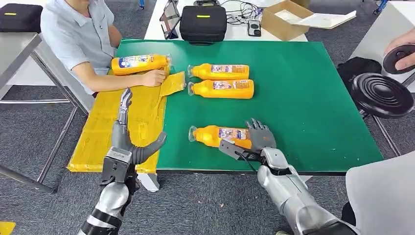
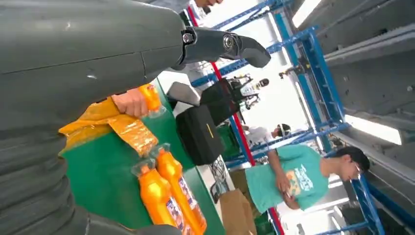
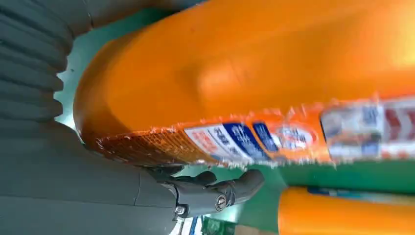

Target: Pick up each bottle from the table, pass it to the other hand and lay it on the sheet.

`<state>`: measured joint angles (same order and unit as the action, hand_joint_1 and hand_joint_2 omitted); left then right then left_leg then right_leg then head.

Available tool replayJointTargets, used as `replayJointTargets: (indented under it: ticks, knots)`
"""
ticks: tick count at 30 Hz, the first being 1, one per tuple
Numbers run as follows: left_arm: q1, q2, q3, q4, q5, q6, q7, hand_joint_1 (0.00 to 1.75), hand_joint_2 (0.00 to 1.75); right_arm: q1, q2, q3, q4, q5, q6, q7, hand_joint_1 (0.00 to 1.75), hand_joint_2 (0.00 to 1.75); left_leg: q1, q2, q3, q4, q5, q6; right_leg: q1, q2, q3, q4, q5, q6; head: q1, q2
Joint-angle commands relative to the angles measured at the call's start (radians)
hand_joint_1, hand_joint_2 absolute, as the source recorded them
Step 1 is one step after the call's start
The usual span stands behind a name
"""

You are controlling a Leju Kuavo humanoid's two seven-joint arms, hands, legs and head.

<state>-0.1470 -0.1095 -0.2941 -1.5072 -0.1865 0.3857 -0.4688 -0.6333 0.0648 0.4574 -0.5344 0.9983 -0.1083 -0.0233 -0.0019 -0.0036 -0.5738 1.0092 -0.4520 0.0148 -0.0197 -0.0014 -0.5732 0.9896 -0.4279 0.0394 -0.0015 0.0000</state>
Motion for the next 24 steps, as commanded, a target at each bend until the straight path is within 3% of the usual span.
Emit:
replayJointTargets:
  ticks: [1, 5, 9, 15, 19, 23, 24]
  knots:
    - [-0.054, -0.001, -0.014, 0.089, 0.006, -0.009, 0.01, 0.0, 1.75, -0.046, -0.001, 0.032, 0.146, -0.035, 0.075, -0.001, 1.73, 1.75, 0.002, -0.002, 0.0, 0.0, 0.002, -0.001, 0.002, -0.002, 0.001, -0.001, 0.001, -0.002, 0.0, 0.0]
    - [-0.055, 0.0, -0.014, 0.089, 0.007, -0.01, 0.01, 0.0, 1.75, -0.043, 0.001, 0.028, 0.143, -0.042, 0.076, -0.007, 1.75, 1.75, 0.003, -0.004, 0.0, -0.001, 0.002, -0.001, 0.003, -0.004, 0.002, -0.003, 0.003, -0.001, 0.0, 0.0]
    - [-0.06, 0.006, -0.02, 0.097, 0.023, -0.022, 0.009, 0.0, 1.75, -0.019, -0.002, -0.022, 0.126, -0.155, 0.144, -0.124, 1.73, 1.75, 0.002, -0.004, 0.001, -0.001, 0.002, 0.0, 0.002, -0.003, 0.004, -0.003, 0.002, 0.0, 0.0, 0.0]
    - [-0.042, 0.004, -0.007, 0.084, 0.066, -0.023, 0.001, 0.0, 1.75, 0.048, 0.004, -0.098, 0.052, -0.292, 0.091, -0.283, 1.75, 1.75, 0.003, -0.002, 0.004, -0.002, 0.002, -0.001, 0.002, -0.001, 0.005, -0.003, 0.003, 0.0, 0.0, 0.0]
    - [-0.013, -0.044, 0.073, 0.076, 0.185, 0.039, 0.034, 0.0, 1.75, 0.156, 0.034, -0.172, -0.165, -0.438, -0.056, -0.436, 1.75, 1.75, 0.003, -0.001, 0.004, -0.002, 0.001, -0.001, 0.003, 0.001, 0.005, -0.004, 0.003, -0.001, 0.0, 0.0]
    - [0.002, -0.047, 0.07, 0.193, 0.372, -0.014, 0.121, 0.0, 1.75, 0.317, 0.036, -0.159, -0.526, -0.572, -0.147, -0.479, 1.75, 1.75, 0.002, 0.0, 0.003, -0.002, 0.0, 0.0, 0.002, 0.002, 0.003, -0.002, 0.002, 0.0, 0.0, 0.0]
    - [0.014, -0.044, 0.06, 0.221, 0.385, -0.015, 0.094, 0.0, 1.75, 0.344, 0.024, -0.134, -0.591, -0.584, -0.156, -0.466, 1.75, 1.75, 0.002, -0.001, 0.003, -0.002, 0.0, -0.001, 0.003, 0.001, 0.003, -0.002, 0.002, 0.0, 0.0, 0.0]
